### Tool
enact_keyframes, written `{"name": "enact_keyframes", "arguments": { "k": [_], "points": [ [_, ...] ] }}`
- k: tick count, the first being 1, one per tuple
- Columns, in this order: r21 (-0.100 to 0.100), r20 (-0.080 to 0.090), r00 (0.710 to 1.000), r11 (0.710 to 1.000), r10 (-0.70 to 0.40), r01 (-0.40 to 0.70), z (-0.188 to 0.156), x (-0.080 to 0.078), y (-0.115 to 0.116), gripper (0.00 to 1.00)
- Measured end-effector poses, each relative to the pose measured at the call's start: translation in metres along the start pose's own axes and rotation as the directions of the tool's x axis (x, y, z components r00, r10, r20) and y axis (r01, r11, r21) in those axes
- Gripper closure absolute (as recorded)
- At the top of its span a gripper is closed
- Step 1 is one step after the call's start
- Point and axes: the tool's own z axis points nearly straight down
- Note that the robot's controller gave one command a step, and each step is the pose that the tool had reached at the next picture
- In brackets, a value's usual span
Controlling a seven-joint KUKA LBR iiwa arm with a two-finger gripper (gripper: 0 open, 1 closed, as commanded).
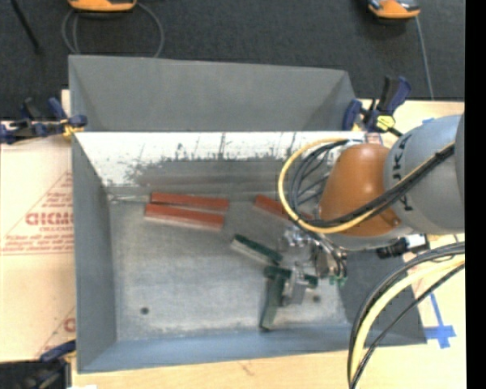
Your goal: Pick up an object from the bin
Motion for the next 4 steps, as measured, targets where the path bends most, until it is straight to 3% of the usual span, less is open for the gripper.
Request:
{"name": "enact_keyframes", "arguments": {
  "k": [1, 4],
  "points": [
    [0.001, 0.000, 1.000, 1.000, -0.001, 0.001, 0.000, 0.000, 0.000, 1.00],
    [0.000, 0.002, 1.000, 1.000, -0.004, 0.004, -0.092, -0.006, -0.004, 1.00]
  ]
}}
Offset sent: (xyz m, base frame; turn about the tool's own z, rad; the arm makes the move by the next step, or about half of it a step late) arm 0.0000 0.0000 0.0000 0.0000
